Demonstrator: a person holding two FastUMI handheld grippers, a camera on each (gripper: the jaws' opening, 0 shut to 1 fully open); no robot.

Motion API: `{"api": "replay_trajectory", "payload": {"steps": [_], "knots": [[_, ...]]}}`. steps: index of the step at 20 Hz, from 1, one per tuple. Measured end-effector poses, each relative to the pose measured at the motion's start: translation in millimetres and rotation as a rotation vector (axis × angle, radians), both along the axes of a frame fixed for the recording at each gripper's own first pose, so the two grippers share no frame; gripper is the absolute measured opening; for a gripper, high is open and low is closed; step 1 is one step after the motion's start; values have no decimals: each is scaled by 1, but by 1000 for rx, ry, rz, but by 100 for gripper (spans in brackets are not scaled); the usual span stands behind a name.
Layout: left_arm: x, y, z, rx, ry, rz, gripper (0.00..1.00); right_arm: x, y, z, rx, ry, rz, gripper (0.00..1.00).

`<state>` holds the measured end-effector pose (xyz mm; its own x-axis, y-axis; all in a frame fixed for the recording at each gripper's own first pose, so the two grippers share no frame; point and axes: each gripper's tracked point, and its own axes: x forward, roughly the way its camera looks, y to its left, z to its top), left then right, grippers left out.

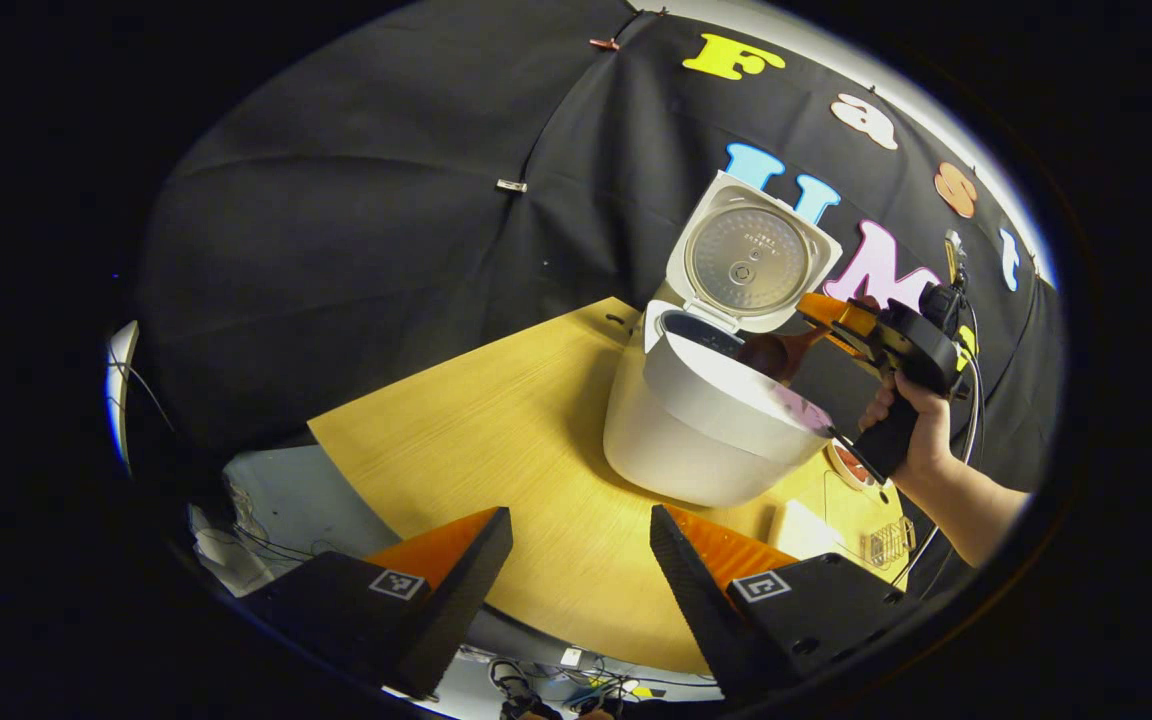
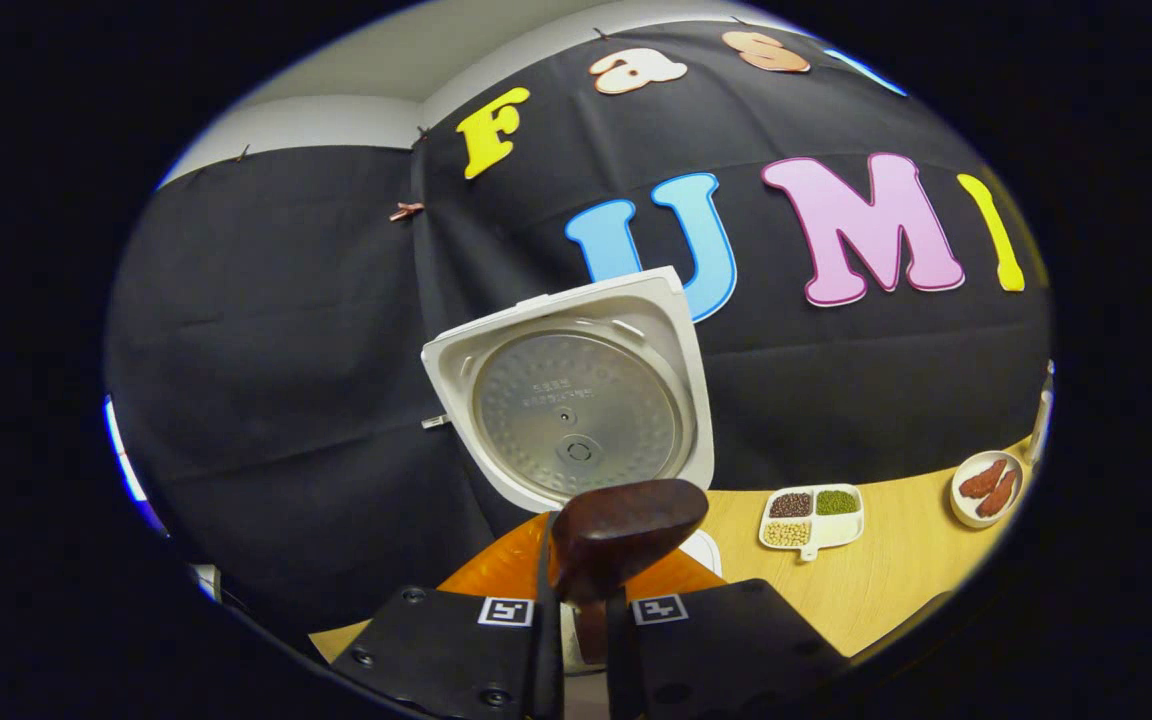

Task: Close the left gripper, press the button to open the rice cooker; take a wooden spoon from the chopstick holder with the right hand, scoop a spoonful of rice and pour it into the rice cooker, then put the wooden spoon back into the chopstick holder.

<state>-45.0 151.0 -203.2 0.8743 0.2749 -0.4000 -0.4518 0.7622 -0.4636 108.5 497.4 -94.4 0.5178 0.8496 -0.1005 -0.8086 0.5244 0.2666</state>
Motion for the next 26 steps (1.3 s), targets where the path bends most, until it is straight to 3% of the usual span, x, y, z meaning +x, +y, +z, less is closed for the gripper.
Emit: {"api": "replay_trajectory", "payload": {"steps": [2,3,4,5,18,20,21,23,24,26], "knots": [[4,-1,0,-18,-8,2,95,-1,-2,1,-5,0,11,16],[5,-2,2,-16,-12,3,96,0,-4,5,-4,-15,14,21],[5,-2,2,-9,-14,2,96,0,-4,9,-5,-37,19,16],[6,-1,4,-1,-16,0,96,0,-5,14,-12,-65,26,21],[19,-9,-1,-42,-36,-8,96,-46,15,19,-115,-278,204,21],[18,-8,-2,-45,-39,-2,96,-52,18,16,-135,-306,226,16],[18,-8,0,-46,-42,2,96,-52,19,15,-140,-313,230,20],[16,-7,0,-40,-43,8,96,-49,19,14,-143,-305,219,16],[15,-7,1,-33,-42,8,96,-46,17,15,-141,-291,205,20],[14,-8,4,-12,-43,0,96,-37,15,19,-133,-251,172,20]]}}
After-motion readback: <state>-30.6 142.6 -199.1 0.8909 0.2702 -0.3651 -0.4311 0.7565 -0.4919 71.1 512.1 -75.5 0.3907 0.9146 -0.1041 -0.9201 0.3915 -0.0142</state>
